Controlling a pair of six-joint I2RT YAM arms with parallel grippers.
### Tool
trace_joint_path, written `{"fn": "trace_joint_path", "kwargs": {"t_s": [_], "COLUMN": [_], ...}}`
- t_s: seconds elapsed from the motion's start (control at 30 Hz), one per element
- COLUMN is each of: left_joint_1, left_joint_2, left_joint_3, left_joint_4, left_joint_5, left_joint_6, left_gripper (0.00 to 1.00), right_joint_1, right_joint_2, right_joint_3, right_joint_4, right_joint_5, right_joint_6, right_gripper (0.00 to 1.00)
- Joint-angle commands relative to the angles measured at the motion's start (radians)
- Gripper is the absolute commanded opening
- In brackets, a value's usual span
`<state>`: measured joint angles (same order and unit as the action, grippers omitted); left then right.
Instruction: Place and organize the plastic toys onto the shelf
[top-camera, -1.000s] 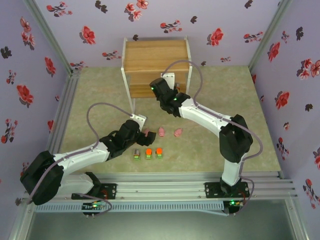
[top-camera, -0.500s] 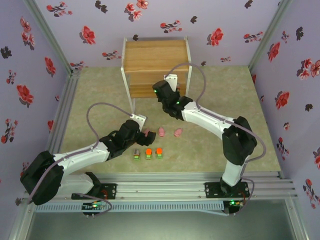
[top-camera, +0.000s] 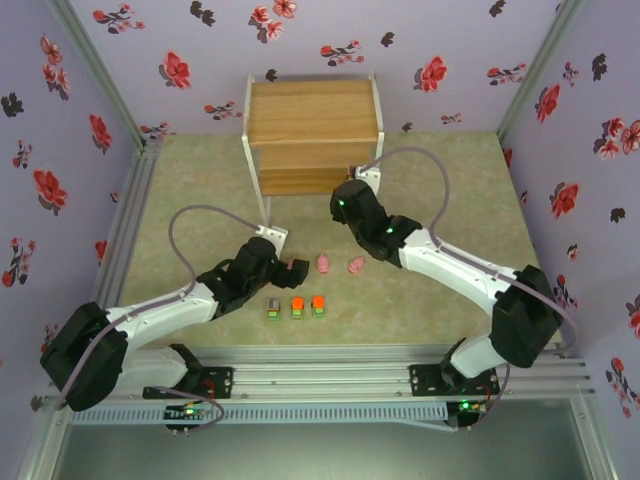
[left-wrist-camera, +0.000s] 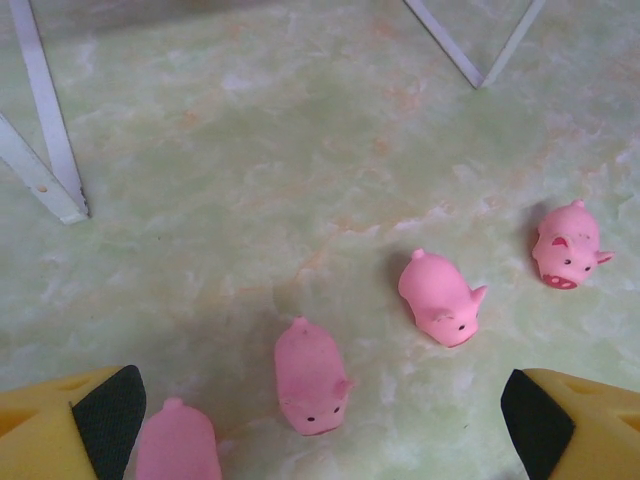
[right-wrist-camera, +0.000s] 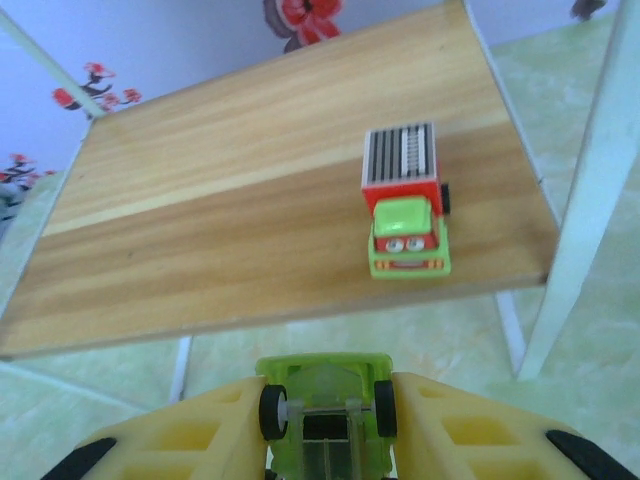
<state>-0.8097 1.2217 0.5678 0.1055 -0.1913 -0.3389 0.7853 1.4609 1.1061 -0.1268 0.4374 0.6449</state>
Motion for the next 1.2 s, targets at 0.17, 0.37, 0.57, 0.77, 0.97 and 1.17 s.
{"fn": "trace_joint_path", "kwargs": {"t_s": [0.17,0.37,0.57,0.77,0.97,1.17], "left_joint_1": [0.078,0.117,0.13,0.138,0.137,0.136], "left_joint_2": [-0.043,-0.054,-0.044,-0.031,-0.005,0.006], "left_joint_3": [-0.027,-0.047,-0.051,-0.051,-0.046,-0.042], "left_joint_4": [0.075,0.122,0.136,0.156,0.181,0.186], "left_joint_5": [0.149,0.239,0.266,0.303,0.354,0.372], "left_joint_6": [-0.082,-0.11,-0.121,-0.13,-0.132,-0.127], "left_gripper": [0.96,0.96,0.96,0.96,0.96,0.96], "right_joint_1": [-0.003,-0.003,-0.003,-0.002,0.01,0.017], "right_joint_2": [-0.138,-0.182,-0.201,-0.222,-0.209,-0.194], "right_joint_3": [-0.176,-0.247,-0.299,-0.346,-0.368,-0.382], "right_joint_4": [0.119,0.177,0.225,0.291,0.361,0.415], "right_joint_5": [-0.262,-0.365,-0.402,-0.428,-0.437,-0.461], "right_joint_6": [0.128,0.196,0.234,0.285,0.319,0.353], "right_gripper": [0.13,0.13,0.13,0.13,0.13,0.13]}}
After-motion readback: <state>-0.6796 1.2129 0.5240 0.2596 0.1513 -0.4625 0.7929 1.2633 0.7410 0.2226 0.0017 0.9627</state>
